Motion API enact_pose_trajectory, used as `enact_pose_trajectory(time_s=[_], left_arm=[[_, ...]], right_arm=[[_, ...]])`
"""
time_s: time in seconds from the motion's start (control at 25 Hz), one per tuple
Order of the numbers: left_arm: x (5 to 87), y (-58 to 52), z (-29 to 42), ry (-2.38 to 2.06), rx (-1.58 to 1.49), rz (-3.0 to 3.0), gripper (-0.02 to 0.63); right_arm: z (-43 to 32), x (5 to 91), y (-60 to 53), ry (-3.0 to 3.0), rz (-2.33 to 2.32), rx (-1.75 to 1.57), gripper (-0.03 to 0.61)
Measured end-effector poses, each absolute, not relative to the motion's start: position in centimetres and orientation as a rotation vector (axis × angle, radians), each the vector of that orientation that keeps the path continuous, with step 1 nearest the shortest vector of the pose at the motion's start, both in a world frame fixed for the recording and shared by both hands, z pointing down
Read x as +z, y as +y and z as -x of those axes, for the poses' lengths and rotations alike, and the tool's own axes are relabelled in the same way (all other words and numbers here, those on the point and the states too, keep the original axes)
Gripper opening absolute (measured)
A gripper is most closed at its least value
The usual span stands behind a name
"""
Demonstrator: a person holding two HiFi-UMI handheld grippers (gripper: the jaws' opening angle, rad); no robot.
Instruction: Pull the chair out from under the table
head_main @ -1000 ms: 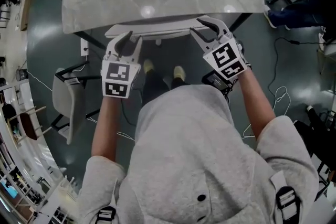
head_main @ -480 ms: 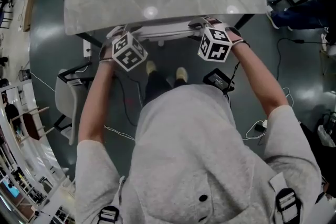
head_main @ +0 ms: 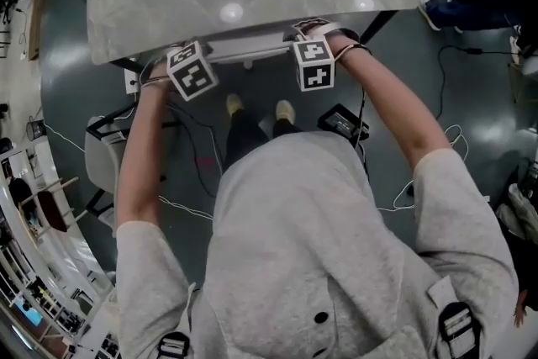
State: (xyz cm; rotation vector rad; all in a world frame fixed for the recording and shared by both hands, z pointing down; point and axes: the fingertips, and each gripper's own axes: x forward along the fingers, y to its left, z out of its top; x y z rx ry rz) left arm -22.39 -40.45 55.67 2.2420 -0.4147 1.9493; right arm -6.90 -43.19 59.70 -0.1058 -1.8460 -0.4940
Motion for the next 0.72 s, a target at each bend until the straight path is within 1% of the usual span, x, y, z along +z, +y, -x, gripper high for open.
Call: enact_pose_trajectory(time_s=[0.04, 0.12, 0.16, 0.2, 0.32, 0.52, 0.72], left_arm=[[56.2, -40.6, 22.4, -0.414, 1.977, -2.237, 0.138], [57.5, -40.8, 22.6, -0.414, 2.084, -2.240, 0.132], [58.1, -40.9, 22.7, -0.420, 2.138, -2.253, 0.113], [58.4, -41.0, 22.7, -0.429, 2.177, -2.272, 0.057], [58.7, -41.1, 22.7, -0.429, 2.203, -2.299, 0.038], [58.9, -40.6, 22.9, -0.441, 2.224, -2.293, 0.022], [59.5, -40.4, 23.3, -0.444, 2.229, -2.293, 0.020]], right_arm=[[6.8, 59.5, -43.3, -1.843, 0.094, -0.521, 0.064], [6.5, 59.2, -43.3, -1.842, 0.091, -0.533, 0.055], [6.3, 59.1, -43.3, -1.844, 0.097, -0.527, 0.055], [6.3, 59.1, -43.2, -1.846, 0.103, -0.518, 0.055], [6.2, 59.5, -43.1, -1.845, 0.110, -0.501, 0.055], [6.4, 59.7, -42.7, -1.844, 0.122, -0.503, 0.052], [6.9, 60.3, -42.4, -1.846, 0.118, -0.516, 0.046]])
